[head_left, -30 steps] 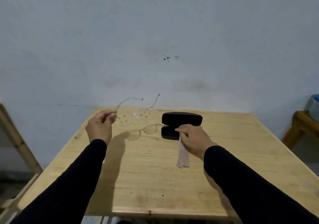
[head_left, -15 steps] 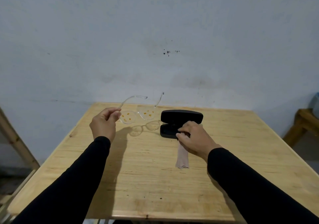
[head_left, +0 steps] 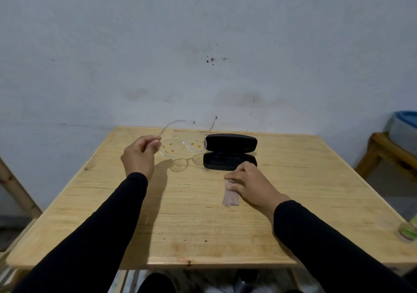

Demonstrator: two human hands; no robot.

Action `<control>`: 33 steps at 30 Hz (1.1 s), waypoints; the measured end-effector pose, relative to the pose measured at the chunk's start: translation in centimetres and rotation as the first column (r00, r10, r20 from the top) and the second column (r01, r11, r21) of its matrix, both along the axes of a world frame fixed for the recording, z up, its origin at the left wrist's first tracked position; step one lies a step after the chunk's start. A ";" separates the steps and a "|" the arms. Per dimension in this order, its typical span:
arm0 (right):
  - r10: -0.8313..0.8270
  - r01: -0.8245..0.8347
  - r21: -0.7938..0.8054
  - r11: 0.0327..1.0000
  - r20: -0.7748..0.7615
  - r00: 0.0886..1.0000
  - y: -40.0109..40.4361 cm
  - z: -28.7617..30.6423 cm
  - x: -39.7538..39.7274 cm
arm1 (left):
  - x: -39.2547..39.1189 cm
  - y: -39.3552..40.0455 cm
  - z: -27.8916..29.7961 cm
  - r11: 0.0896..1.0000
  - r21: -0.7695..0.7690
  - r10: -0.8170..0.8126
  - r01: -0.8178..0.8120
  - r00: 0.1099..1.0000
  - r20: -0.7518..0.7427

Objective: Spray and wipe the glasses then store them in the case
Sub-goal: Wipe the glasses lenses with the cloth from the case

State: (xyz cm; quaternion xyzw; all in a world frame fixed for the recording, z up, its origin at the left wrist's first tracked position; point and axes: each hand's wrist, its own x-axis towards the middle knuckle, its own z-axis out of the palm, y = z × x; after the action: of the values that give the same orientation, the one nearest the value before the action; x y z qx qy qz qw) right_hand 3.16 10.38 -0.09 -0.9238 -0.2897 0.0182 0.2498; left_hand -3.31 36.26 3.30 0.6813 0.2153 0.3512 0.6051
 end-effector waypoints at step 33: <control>-0.152 0.573 0.716 0.399 -0.564 0.811 4.2 2.6 -3.7 | -2.0 -5.4 -0.8 0.969 -0.036 -0.242 0.243 0.970 0.023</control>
State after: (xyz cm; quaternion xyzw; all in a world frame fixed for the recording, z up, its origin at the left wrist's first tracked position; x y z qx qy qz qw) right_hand -0.55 14.62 2.52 -0.6839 0.0157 0.0082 0.7294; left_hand -5.28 30.86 2.54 0.6875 0.1314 0.2769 0.6584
